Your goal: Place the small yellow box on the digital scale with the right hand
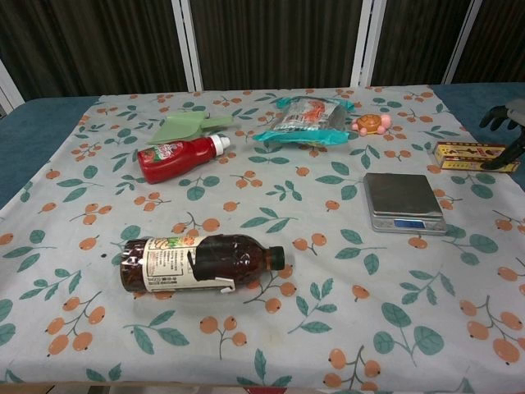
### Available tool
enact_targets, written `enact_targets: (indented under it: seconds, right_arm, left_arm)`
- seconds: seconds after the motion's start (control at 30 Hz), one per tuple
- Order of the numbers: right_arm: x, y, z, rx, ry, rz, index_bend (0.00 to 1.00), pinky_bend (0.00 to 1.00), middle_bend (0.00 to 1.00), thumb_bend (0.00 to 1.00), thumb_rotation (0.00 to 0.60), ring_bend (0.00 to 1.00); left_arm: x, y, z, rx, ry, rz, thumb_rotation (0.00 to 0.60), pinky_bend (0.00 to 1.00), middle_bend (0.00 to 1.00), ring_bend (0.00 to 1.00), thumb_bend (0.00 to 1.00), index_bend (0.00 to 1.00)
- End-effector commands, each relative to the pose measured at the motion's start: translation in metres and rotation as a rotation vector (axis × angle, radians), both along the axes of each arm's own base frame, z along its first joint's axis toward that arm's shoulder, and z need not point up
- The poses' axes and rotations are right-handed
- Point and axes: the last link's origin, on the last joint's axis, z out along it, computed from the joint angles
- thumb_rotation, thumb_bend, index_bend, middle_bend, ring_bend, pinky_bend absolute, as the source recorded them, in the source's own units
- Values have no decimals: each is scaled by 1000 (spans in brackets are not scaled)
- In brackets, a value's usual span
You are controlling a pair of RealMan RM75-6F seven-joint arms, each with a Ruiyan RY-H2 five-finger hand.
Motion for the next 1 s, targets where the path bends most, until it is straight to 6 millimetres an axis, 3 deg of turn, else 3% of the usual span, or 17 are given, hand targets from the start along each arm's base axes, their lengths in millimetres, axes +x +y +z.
enact_targets:
  seconds: [0.03,0.23,0.4,0.5,0.8,1.0]
  right_arm:
    - [1,-1,-8,24,-2,-4,354,352,315,313,600,269]
    - [0,1,-14,23,32,4,480,466,390,312,600,386]
    - [1,3,-14,-17,60,27,725,664,591,327,600,598]
    - [4,5,-11,-58,42,57,809,726,668,328,600,668]
    - [24,23,-4,-140,-76,257,830,743,693,328,600,689]
    - [46,51,-10,-39,-172,381,830,743,693,328,600,689]
  left_arm:
    - [0,1,0,0,0,1,600,368,193,159,435,239]
    - [0,1,0,0,-1,2,600,368,193,158,434,239]
    - [0,1,1,0,-2,3,600,368,193,158,434,239]
    - [0,2,1,0,-2,2,600,369,193,158,434,239]
    - [1,2,0,-3,1,-2,600,368,193,158,435,239]
    - [1,2,-1,-6,1,-2,600,368,193,158,435,239]
